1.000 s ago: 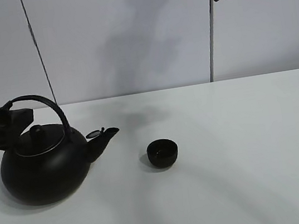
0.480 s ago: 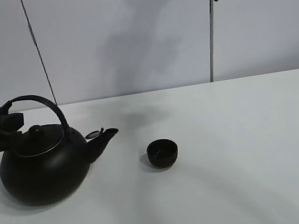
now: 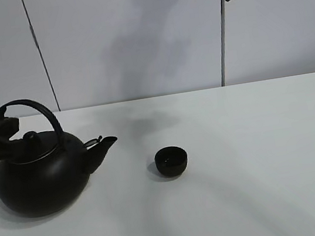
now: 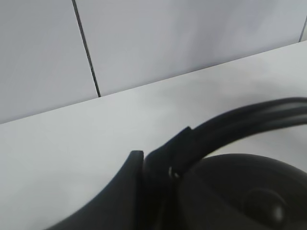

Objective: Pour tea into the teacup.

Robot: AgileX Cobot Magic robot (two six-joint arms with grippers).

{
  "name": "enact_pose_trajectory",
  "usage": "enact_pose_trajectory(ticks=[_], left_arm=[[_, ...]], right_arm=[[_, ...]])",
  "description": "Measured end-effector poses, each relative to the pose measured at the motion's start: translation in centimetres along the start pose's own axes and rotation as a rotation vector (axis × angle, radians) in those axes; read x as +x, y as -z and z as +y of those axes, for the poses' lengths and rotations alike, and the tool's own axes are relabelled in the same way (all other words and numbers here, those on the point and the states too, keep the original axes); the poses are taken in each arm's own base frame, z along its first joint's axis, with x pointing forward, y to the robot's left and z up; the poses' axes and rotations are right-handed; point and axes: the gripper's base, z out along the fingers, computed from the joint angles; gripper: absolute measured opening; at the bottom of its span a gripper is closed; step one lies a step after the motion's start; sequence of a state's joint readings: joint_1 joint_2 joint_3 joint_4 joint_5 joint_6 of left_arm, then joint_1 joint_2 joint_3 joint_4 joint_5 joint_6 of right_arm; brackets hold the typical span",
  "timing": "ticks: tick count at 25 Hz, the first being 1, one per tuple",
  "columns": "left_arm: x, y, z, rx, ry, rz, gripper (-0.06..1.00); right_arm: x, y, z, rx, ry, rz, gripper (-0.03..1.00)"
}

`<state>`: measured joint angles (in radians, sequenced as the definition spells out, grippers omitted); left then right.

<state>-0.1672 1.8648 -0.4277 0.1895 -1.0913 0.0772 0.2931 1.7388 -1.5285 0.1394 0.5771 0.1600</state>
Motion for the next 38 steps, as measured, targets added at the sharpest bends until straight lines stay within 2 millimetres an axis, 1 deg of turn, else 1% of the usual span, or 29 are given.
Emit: enact_pose_trajectory(ticks=[5,12,16,20,26,32,34,38], left_arm=[[-0.9,-1.1,-0.4,0.026,-0.029,-0.002,0.10],[-4.4,-3.7,-2.0,0.104,-0.128,-0.058,0.10],[-5.8,-5.0,-3.1,0.150,-0.189,-0.040,0.10],[-6.5,-6.0,-3.6,0.167,-0.229,0.010,0.10],[-6.8,-6.8,-3.7,0.172,-0.264,0.026,0.10],[-6.2,-7.4,-4.0,0.185,-0.269,0.049,0.10],[-6.4,-7.6,-4.4,0.197,-0.278,0.047,0.10],[-7.0,-7.9,-4.6,0.199,-0.303,0.023,0.10]], right_arm=[[0.0,0.0,0.0,0.000,0.000,0.000,0.66],[0.0,0.0,0.0,0.000,0.000,-0.001,0.66],[0.0,0.0,0.0,0.000,0.000,-0.001,0.66],[0.0,0.0,0.0,0.000,0.000,-0.001,0.66],[-0.1,0.0,0.0,-0.001,0.000,-0.006,0.66],[-0.2,0.0,0.0,-0.003,0.000,-0.018,0.66],[-0.2,0.0,0.0,-0.003,0.000,-0.020,0.66],[-0.2,0.0,0.0,-0.003,0.000,-0.020,0.66]])
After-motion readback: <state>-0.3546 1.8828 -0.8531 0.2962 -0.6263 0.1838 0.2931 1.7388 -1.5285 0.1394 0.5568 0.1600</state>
